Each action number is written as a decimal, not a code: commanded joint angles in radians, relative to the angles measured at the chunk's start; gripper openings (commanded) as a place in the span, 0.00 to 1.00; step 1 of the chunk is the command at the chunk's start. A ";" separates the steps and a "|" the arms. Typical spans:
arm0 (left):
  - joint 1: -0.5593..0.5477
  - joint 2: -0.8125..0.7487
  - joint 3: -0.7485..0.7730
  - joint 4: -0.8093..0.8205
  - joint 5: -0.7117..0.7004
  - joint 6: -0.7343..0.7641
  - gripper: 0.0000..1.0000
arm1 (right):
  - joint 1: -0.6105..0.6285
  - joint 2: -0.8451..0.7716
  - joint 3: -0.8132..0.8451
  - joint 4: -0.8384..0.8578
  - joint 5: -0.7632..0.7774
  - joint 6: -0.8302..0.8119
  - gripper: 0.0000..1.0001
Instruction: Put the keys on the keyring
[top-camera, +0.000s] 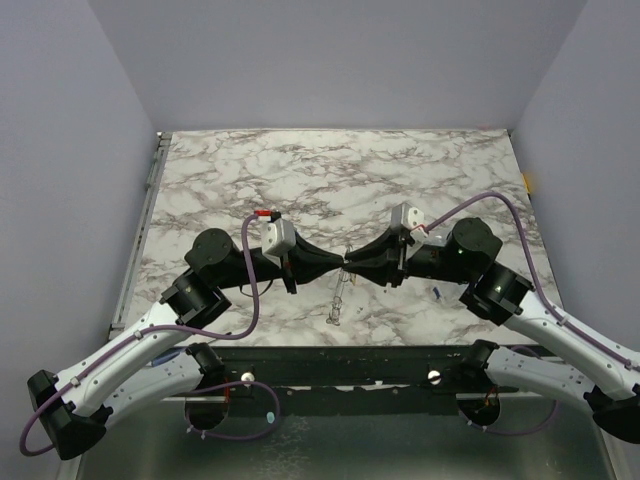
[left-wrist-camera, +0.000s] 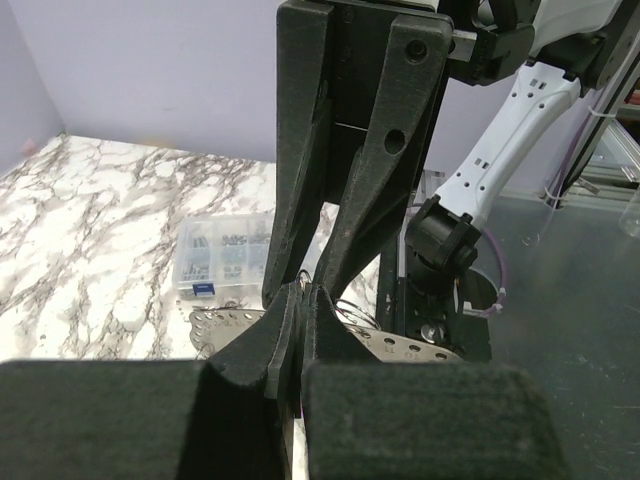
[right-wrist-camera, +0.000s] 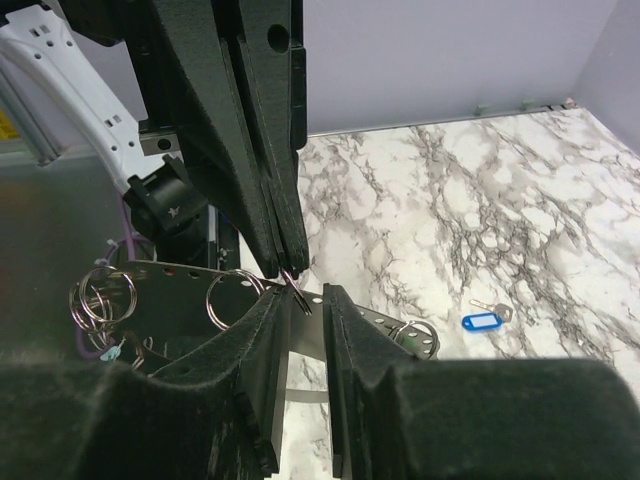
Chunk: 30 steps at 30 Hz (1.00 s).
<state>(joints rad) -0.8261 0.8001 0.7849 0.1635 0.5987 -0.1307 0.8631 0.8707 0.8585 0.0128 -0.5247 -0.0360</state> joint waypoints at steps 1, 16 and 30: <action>-0.002 -0.019 -0.007 0.067 0.025 -0.006 0.00 | 0.004 0.017 0.027 -0.004 -0.044 -0.002 0.24; -0.003 -0.021 -0.007 0.076 0.029 -0.009 0.00 | 0.004 0.034 0.027 -0.010 -0.073 -0.015 0.05; -0.003 -0.031 -0.014 0.010 -0.025 0.010 0.23 | 0.004 0.027 -0.007 0.021 -0.010 -0.167 0.01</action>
<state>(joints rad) -0.8242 0.7891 0.7727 0.1699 0.5926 -0.1253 0.8627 0.8909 0.8650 0.0051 -0.5789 -0.1143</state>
